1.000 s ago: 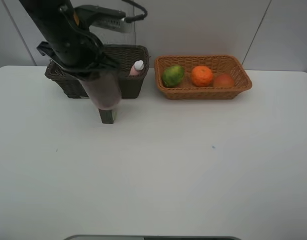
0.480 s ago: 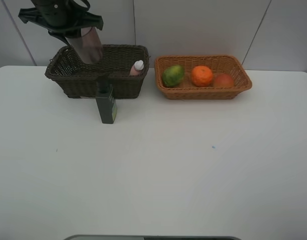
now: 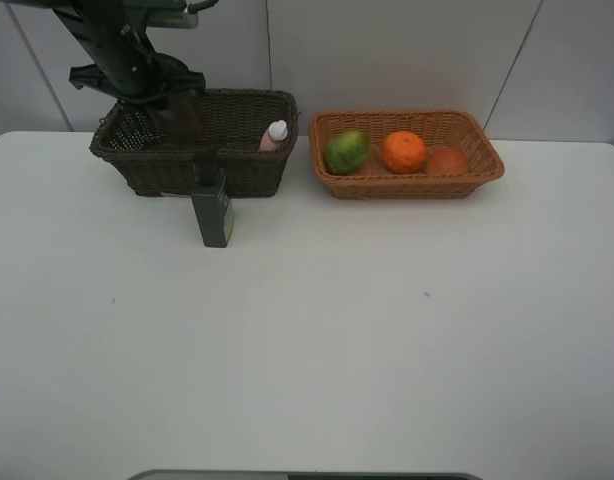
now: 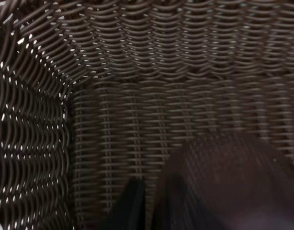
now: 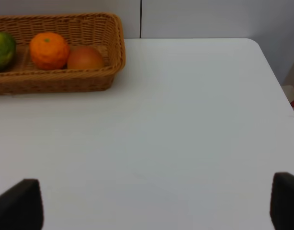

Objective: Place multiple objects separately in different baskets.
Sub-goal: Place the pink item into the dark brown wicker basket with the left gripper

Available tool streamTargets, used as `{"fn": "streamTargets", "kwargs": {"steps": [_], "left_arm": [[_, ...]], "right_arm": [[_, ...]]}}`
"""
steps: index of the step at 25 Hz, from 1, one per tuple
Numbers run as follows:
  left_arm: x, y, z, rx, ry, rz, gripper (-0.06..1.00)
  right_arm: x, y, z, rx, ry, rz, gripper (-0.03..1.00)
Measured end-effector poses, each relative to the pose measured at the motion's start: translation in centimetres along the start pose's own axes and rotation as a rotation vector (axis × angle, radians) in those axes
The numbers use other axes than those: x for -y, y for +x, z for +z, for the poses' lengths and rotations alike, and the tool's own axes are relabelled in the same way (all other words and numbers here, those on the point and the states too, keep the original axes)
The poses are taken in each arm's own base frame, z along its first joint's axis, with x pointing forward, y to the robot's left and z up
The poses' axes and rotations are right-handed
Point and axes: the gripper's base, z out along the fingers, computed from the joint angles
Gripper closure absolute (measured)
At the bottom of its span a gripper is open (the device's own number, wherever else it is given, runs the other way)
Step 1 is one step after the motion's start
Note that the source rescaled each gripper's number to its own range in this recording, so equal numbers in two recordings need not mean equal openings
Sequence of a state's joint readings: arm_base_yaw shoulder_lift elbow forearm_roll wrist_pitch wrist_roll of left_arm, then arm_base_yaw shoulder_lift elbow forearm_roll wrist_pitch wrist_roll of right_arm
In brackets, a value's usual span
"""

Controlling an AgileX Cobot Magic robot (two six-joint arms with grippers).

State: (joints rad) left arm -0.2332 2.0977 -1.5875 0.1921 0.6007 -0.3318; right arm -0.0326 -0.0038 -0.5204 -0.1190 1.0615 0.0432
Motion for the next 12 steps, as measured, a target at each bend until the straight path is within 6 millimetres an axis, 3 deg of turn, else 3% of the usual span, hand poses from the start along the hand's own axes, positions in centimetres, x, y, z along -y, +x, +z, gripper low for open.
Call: {"fn": "streamTargets", "kwargs": {"steps": [4,9,11,12], "left_arm": [[-0.5,0.4,1.6,-0.009,-0.006,-0.004,0.93],[-0.6,0.5,2.2,-0.010,-0.007,-0.002,0.93],[-0.7,0.5,2.2,-0.006,-0.007,-0.002,0.86],[-0.7,0.5,2.3,-0.005,-0.006,0.001,0.77]], "right_arm": [[0.0,0.0,0.0,0.000,0.000,0.000,-0.03],[0.0,0.0,0.0,0.000,0.000,0.000,-0.03],[0.0,0.0,0.0,0.000,0.000,0.000,-0.03],[0.0,0.0,0.0,0.000,0.000,0.000,-0.03]]}}
